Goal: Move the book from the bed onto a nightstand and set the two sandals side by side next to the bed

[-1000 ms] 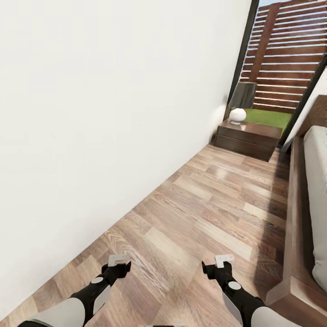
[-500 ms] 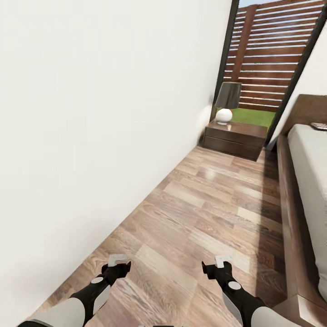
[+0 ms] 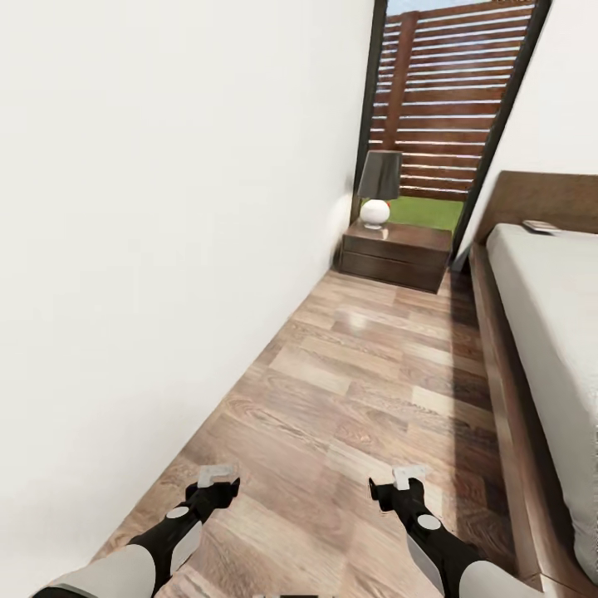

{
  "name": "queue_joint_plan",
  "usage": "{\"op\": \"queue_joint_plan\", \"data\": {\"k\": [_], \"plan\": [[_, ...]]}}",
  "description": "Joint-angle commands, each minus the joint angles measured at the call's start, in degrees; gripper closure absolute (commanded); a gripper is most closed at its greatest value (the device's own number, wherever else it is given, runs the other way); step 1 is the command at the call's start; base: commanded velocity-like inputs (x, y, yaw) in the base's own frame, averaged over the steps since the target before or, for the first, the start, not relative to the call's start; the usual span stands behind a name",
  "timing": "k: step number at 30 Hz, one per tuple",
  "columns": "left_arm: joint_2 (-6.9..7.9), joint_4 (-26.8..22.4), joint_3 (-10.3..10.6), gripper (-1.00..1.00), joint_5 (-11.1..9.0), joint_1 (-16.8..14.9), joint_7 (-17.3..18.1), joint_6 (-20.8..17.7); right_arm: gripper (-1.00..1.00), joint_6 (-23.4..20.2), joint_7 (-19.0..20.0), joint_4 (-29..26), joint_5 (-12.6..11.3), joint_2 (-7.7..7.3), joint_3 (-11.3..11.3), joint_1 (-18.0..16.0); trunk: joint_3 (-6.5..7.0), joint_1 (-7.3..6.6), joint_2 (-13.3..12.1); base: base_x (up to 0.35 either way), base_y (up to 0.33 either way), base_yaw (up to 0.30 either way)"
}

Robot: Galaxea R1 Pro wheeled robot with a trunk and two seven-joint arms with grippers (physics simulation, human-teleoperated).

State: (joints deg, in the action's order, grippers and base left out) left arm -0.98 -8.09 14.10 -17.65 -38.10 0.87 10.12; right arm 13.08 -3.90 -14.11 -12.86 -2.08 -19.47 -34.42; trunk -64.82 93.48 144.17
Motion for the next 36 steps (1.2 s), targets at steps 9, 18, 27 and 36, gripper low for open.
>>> {"op": "queue_joint_plan", "data": {"k": [9, 18, 27, 36], "plan": [[0.04, 0.1, 0.3, -1.00, -0.6, 0.0, 0.0, 0.3, -1.00, 0.1, -0.2, 0.0, -0.5, -0.03, -0.5, 0.0, -0.05, 0.02, 0.0, 0.288, 0.000, -0.272], [0.02, 0.0, 0.2, -1.00, -0.8, 0.0, -0.3, 0.3, -1.00, 0.1, -0.2, 0.0, -0.5, -0.03, -0.5, 0.0, -0.05, 0.02, 0.0, 0.048, 0.000, -0.273], [0.01, 0.1, 0.2, -1.00, -0.8, 0.0, -0.1, 0.1, -1.00, 0.1, -0.2, 0.0, -0.5, -0.03, -0.5, 0.0, -0.05, 0.02, 0.0, 0.076, 0.050, -0.273], [0.01, 0.1, 0.2, -1.00, -0.8, 0.0, -0.2, 0.2, -1.00, 0.1, -0.2, 0.0, -0.5, -0.03, -0.6, 0.0, -0.05, 0.02, 0.0, 0.281, 0.171, -0.228]]}}
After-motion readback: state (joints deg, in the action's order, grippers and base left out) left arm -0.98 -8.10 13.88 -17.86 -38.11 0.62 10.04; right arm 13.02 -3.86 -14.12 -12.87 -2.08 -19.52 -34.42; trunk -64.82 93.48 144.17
